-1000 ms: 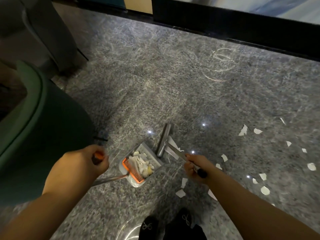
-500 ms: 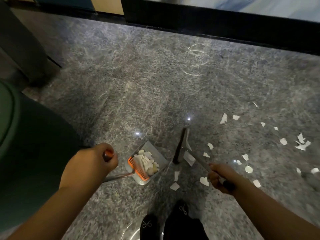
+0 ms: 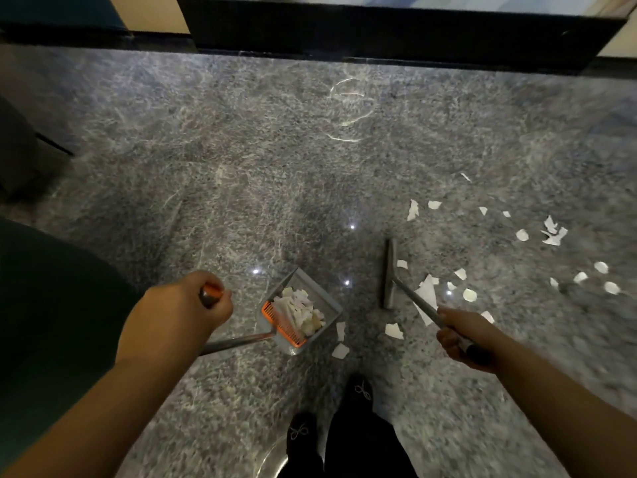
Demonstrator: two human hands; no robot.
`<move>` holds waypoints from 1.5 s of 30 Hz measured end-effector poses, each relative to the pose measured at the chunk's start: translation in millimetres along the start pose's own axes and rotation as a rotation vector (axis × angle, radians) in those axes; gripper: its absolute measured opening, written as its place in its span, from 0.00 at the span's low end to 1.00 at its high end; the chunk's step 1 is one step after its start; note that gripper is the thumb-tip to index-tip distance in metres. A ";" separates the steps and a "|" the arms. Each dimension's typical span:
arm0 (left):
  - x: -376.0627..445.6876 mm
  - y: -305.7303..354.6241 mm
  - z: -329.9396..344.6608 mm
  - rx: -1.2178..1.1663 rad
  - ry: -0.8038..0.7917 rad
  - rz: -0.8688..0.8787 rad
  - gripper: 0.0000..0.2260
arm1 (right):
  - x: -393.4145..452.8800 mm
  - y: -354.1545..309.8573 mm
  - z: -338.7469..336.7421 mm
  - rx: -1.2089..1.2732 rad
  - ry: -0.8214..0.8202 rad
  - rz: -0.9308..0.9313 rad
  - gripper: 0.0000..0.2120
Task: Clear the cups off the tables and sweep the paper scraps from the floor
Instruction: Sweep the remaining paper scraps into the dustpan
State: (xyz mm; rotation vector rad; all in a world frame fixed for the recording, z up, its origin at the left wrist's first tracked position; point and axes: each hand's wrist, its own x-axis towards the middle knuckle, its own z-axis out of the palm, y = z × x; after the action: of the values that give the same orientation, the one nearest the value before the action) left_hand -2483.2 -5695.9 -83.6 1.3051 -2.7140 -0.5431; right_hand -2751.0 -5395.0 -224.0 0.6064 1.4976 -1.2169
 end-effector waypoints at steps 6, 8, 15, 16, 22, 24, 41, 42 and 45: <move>-17.4 -14.1 -5.6 0.019 0.024 0.049 0.06 | -37.9 41.4 10.6 0.052 -0.077 0.014 0.07; -21.9 -22.9 -8.7 0.037 0.028 0.062 0.07 | -47.0 61.8 18.3 0.022 -0.085 0.024 0.10; -39.4 -49.6 -17.5 0.040 0.000 0.114 0.07 | -55.6 130.8 43.8 -0.020 -0.147 0.107 0.12; -41.4 -51.0 -17.8 0.037 -0.010 0.112 0.06 | -55.0 139.1 46.5 -0.030 -0.157 0.117 0.13; -50.4 -40.5 -7.0 0.099 -0.047 0.167 0.05 | -48.7 170.9 38.1 -0.101 -0.150 0.165 0.12; -48.8 -30.7 -1.4 0.124 -0.078 0.134 0.05 | -46.4 171.0 26.6 -0.130 -0.150 0.169 0.14; -13.2 164.7 88.6 0.079 -0.178 0.103 0.06 | -15.1 36.3 -171.0 -0.251 0.026 0.149 0.14; -5.4 185.9 100.8 0.080 -0.166 0.119 0.06 | -9.8 19.3 -194.0 -0.248 0.039 0.145 0.14; -0.3 210.6 107.8 0.069 -0.149 0.121 0.05 | 0.0 -8.0 -218.9 -0.269 0.090 0.131 0.15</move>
State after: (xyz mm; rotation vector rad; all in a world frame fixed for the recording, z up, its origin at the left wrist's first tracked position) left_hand -2663.2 -5544.7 -110.7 1.1479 -2.9344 -0.5613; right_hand -2847.0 -5198.7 -239.3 0.5735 1.6374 -0.8791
